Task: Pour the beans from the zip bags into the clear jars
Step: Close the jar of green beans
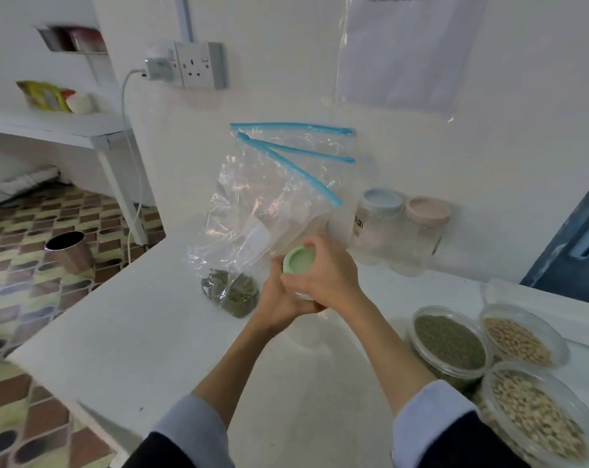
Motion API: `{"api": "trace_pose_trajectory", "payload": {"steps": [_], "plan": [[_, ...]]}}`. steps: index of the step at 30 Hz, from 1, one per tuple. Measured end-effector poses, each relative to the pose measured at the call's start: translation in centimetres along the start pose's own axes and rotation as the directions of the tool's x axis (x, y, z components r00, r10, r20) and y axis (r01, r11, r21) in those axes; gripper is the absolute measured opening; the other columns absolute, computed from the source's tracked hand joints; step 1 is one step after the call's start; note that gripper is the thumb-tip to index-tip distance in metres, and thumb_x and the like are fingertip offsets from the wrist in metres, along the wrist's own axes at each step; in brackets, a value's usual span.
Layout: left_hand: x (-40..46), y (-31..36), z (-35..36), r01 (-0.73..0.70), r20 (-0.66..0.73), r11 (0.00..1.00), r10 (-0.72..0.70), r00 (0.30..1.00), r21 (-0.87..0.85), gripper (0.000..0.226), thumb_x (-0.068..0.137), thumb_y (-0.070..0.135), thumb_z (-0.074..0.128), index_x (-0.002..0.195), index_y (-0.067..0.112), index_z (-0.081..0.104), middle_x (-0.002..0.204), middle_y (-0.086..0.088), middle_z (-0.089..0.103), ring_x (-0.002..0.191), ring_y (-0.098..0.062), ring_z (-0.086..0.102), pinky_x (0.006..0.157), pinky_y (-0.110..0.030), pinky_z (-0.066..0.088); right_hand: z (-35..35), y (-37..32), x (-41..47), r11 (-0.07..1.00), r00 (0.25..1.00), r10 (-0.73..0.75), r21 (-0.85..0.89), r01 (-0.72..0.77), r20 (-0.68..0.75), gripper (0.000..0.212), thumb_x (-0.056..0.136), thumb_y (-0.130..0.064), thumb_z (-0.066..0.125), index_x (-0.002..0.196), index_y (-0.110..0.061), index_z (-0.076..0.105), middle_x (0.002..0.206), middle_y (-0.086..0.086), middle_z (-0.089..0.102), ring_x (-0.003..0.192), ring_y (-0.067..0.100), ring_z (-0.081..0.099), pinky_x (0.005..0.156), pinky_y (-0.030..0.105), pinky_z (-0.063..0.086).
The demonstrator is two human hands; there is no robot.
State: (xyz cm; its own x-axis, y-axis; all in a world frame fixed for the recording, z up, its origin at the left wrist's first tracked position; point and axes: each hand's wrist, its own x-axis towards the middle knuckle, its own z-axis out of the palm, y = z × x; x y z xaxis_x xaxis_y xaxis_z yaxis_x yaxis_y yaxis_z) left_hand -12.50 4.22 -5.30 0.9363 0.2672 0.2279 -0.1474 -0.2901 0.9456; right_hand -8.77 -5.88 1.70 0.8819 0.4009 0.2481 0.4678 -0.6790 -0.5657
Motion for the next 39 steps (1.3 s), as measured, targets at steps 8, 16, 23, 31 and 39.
{"api": "trace_pose_trajectory", "payload": {"steps": [8,16,23,31,39], "plan": [[-0.3,0.0,-0.9,0.034,0.098,0.996,-0.025,0.995,-0.087,0.099,0.041,0.03,0.085,0.124,0.018,0.032,0.119,0.002,0.052,0.106,0.002,0.056,0.085,-0.019,0.049,-0.2,4.9,-1.6,0.744,0.991,0.028,0.659,-0.109,0.131,0.093,0.058,-0.032,0.09,0.135,-0.026,0.039,0.138,-0.008,0.038,0.126,0.009,0.041,0.092,0.02,0.043],[-0.7,-0.1,-1.1,0.002,0.106,0.994,0.01,0.994,-0.11,0.105,0.041,0.033,0.087,0.128,0.014,0.031,0.126,0.001,0.048,0.115,-0.001,0.052,0.093,-0.019,0.046,3.1,6.4,-2.8,0.312,0.992,0.069,0.942,-0.124,0.108,0.101,0.046,-0.065,0.084,0.124,-0.008,0.054,0.12,0.006,0.064,0.113,0.018,0.06,0.088,0.024,0.05],[-0.8,-0.1,-1.3,0.036,0.127,0.992,-0.02,0.992,-0.121,0.105,0.04,0.033,0.086,0.127,0.017,0.03,0.123,0.004,0.048,0.114,-0.003,0.052,0.093,-0.022,0.048,2.8,6.7,-2.7,0.4,0.993,-0.013,0.911,-0.099,0.114,0.109,0.046,-0.07,0.08,0.133,-0.013,0.047,0.129,0.003,0.059,0.118,0.014,0.057,0.092,0.025,0.05],[-0.6,-0.3,-1.4,0.059,0.151,0.992,-0.042,0.988,-0.11,0.106,0.04,0.034,0.087,0.128,0.018,0.029,0.124,0.004,0.048,0.115,-0.004,0.052,0.096,-0.023,0.047,1.1,4.0,-2.8,0.641,0.971,0.219,0.764,-0.073,-0.092,0.044,0.092,-0.044,0.047,0.13,-0.02,0.046,0.131,-0.001,0.049,0.122,0.013,0.048,0.106,0.033,0.04],[-0.8,0.1,-1.6,0.044,0.166,0.993,-0.026,0.986,-0.106,0.088,0.055,0.005,0.084,0.122,0.018,0.029,0.118,-0.006,0.052,0.098,-0.005,0.059,0.076,-0.018,0.05,0.0,-1.4,-1.1,0.888,0.972,-0.209,-0.395,0.235,0.109,0.069,0.081,-0.063,0.055,0.14,-0.031,0.038,0.142,0.0,0.038,0.126,0.024,0.037,0.102,0.039,0.034]]}}
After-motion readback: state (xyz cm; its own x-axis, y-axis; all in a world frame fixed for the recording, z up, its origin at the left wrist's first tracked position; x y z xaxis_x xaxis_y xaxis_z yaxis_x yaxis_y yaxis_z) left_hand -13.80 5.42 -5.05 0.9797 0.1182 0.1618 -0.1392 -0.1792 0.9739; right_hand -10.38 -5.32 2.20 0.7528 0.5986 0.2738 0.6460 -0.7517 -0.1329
